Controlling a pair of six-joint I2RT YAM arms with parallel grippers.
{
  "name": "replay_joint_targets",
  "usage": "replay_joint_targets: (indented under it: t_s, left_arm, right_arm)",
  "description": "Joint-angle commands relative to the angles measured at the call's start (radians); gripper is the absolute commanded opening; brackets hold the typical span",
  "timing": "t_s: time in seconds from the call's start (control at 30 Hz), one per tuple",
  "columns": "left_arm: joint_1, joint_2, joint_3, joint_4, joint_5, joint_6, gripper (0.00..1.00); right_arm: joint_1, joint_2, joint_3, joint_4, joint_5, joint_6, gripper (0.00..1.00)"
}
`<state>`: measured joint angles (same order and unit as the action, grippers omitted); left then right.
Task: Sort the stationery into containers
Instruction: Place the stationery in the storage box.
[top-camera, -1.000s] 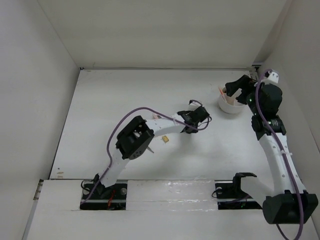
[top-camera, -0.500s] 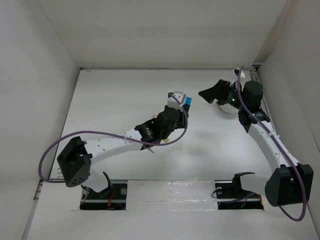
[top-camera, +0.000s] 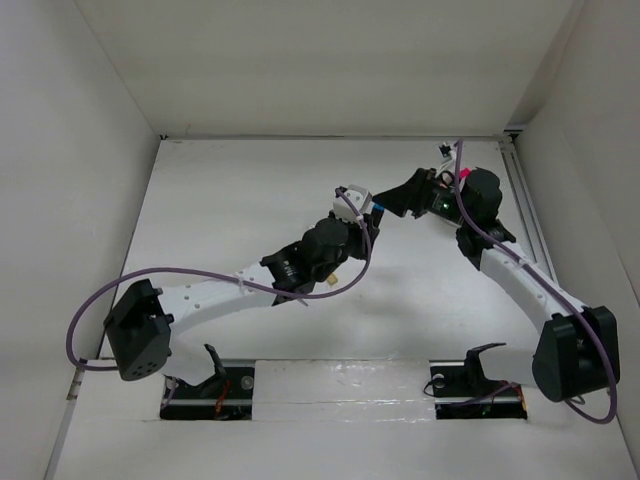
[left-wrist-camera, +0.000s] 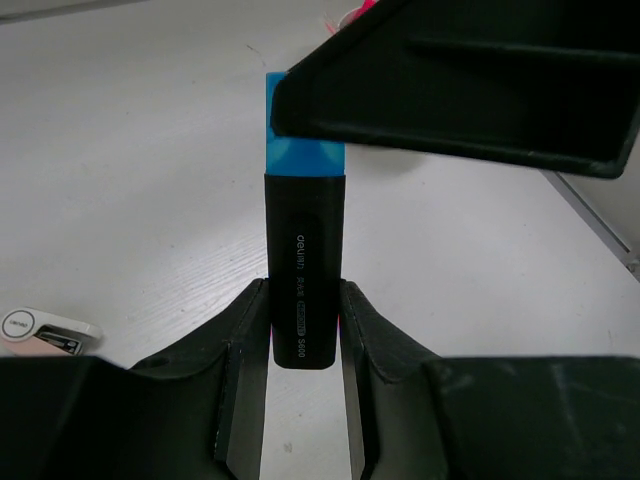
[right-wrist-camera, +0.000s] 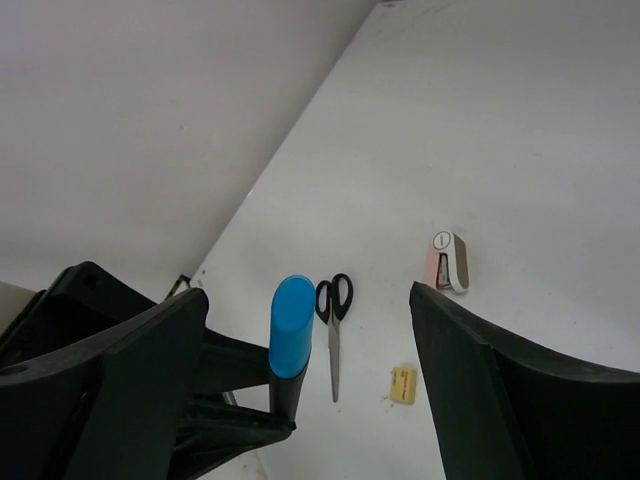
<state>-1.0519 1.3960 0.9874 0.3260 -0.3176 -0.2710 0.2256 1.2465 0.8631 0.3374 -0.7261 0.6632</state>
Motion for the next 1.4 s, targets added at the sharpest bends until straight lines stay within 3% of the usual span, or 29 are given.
replay_joint_targets:
  t_s: [0.0,0.03,0.17,0.2,0.27,0.33,0.4,0.47,0.5,0.53,0.57,0.6,0.7,0.87,0.97,1.1,1.37]
  left_arm:
    - [0.001,-0.051,0.0,0.059,0.012,0.019,0.0]
    - [0.001,-0.051,0.0,0.059,0.012,0.019,0.0]
    - [0.001,-0.051,0.0,0.059,0.012,0.029,0.0]
    - [0.001,-0.051,0.0,0.059,0.012,0.029,0.0]
    - [0.001,-0.051,0.0,0.059,0.021,0.029,0.0]
    - [0.001,-0.051,0.0,0.059,0.022,0.029,0.0]
    - [0.001,-0.051,0.01,0.05,0.031,0.038,0.0]
    - [0.001,-0.04,0.019,0.022,0.031,0.038,0.05]
    - [0.001,-0.04,0.019,0.001,0.031,0.038,0.47]
    - [0.001,-0.04,0.019,-0.01,0.031,0.038,0.72]
    - [0.001,-0.049,0.019,-0.021,0.019,0.026,0.9]
    - [0.001,-0.066,0.028,-0.036,0.018,0.016,1.0]
    - [0.001,-0.107,0.052,-0.129,-0.017,-0.031,1.0]
    - [0.001,-0.172,0.144,-0.484,-0.156,-0.197,1.0]
    - [0.001,-0.207,0.215,-0.701,-0.201,-0.298,1.0]
    - [0.001,-0.253,0.25,-0.87,-0.219,-0.342,1.0]
    - [0.001,-0.437,0.12,-0.886,-0.201,-0.274,1.0]
  right_arm:
    - [0.027,0.01,-0.021,0.112,-0.03,0.03,0.86]
    - [0.043,0.01,-0.021,0.112,-0.018,0.03,0.86]
    - [0.075,0.019,-0.021,0.112,-0.018,0.03,0.66]
    - [0.075,0.028,-0.021,0.112,-0.018,0.03,0.55]
    - [0.084,0.028,-0.021,0.112,-0.009,0.03,0.45]
    - [0.084,0.037,-0.021,0.112,-0.009,0.03,0.17]
    - [0.084,0.037,-0.009,0.1,-0.009,0.021,0.0]
    - [0.084,0.048,0.017,0.075,0.001,-0.017,0.0]
    - [0.058,0.057,0.017,0.075,0.001,-0.034,0.0]
    - [0.043,0.057,0.039,0.075,0.001,-0.049,0.0]
    - [0.023,0.082,0.051,0.075,0.01,-0.081,0.0]
    - [-0.001,0.096,0.068,0.075,0.01,-0.097,0.0]
    - [-0.115,0.174,0.158,0.075,-0.053,-0.178,0.0]
    - [-0.279,0.315,0.31,0.031,-0.104,-0.341,0.0]
    - [-0.328,0.401,0.391,0.031,-0.136,-0.433,0.0]
    - [-0.379,0.508,0.502,-0.001,-0.2,-0.51,0.0]
    - [-0.473,0.645,0.605,0.012,-0.297,-0.542,0.0]
